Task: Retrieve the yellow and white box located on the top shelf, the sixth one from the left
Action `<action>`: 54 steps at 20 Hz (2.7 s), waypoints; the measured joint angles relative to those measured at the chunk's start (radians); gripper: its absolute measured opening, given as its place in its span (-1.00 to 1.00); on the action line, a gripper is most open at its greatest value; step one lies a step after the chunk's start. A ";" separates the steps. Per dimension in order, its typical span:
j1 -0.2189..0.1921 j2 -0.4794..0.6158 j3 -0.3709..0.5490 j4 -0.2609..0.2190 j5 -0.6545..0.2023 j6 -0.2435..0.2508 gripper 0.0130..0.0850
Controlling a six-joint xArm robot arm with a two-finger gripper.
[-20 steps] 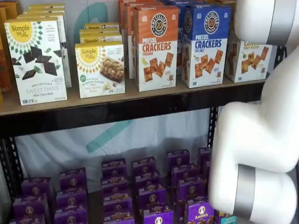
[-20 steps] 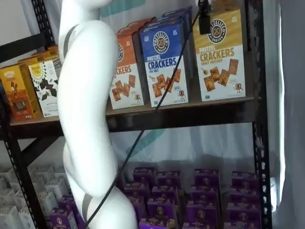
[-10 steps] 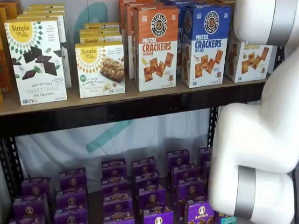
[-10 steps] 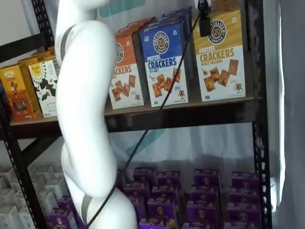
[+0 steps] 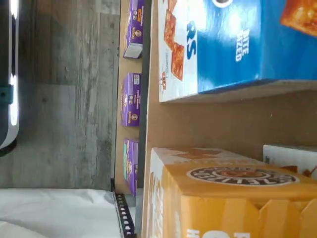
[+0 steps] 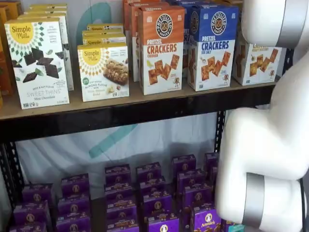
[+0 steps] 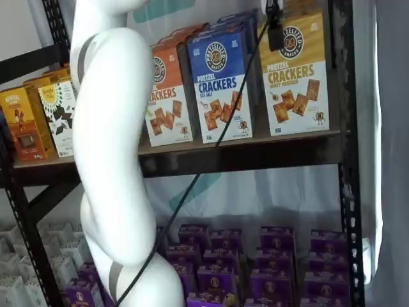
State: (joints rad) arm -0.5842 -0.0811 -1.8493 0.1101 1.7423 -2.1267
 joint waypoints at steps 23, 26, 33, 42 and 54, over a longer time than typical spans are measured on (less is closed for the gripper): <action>0.005 -0.003 -0.011 -0.006 -0.008 0.002 0.44; 0.003 -0.002 -0.015 -0.004 -0.005 0.001 0.44; -0.002 0.004 -0.032 0.002 0.010 0.000 0.33; -0.039 -0.022 -0.041 0.021 0.052 -0.027 0.33; -0.108 -0.237 0.180 -0.002 0.048 -0.106 0.33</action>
State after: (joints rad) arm -0.6924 -0.3176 -1.6695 0.1081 1.7904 -2.2325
